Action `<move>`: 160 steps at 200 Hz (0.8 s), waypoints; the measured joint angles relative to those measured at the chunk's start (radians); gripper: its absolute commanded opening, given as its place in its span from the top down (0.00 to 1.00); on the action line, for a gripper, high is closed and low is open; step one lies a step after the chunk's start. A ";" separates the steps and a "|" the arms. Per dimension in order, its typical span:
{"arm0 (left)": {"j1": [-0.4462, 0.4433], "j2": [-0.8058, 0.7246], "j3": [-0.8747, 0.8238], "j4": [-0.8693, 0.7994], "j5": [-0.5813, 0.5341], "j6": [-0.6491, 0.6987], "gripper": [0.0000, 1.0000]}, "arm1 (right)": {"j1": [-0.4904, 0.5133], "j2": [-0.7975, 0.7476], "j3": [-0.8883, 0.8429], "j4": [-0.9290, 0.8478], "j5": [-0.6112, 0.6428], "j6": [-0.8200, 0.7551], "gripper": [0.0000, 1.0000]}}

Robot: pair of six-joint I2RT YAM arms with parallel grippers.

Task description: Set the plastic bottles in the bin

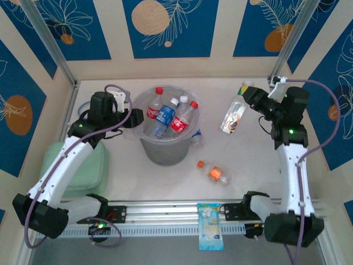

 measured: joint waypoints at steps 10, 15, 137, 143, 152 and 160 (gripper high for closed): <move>0.000 0.003 0.021 -0.009 0.005 0.000 0.47 | 0.036 -0.026 0.007 0.048 -0.020 0.024 1.00; 0.000 0.006 0.038 -0.020 0.006 0.001 0.46 | 0.058 -0.033 0.014 0.068 -0.025 0.033 1.00; 0.000 -0.071 0.045 -0.067 -0.046 0.026 0.62 | 0.781 0.391 0.258 0.356 0.328 -0.108 1.00; 0.000 -0.074 0.040 -0.067 -0.047 0.026 0.63 | 0.798 0.416 0.269 0.359 0.345 -0.108 1.00; 0.000 -0.077 0.034 -0.066 -0.047 0.023 0.63 | 0.821 0.454 0.284 0.368 0.368 -0.105 1.00; 0.000 -0.080 0.030 -0.061 -0.047 0.023 0.64 | 0.840 0.489 0.297 0.377 0.386 -0.100 1.00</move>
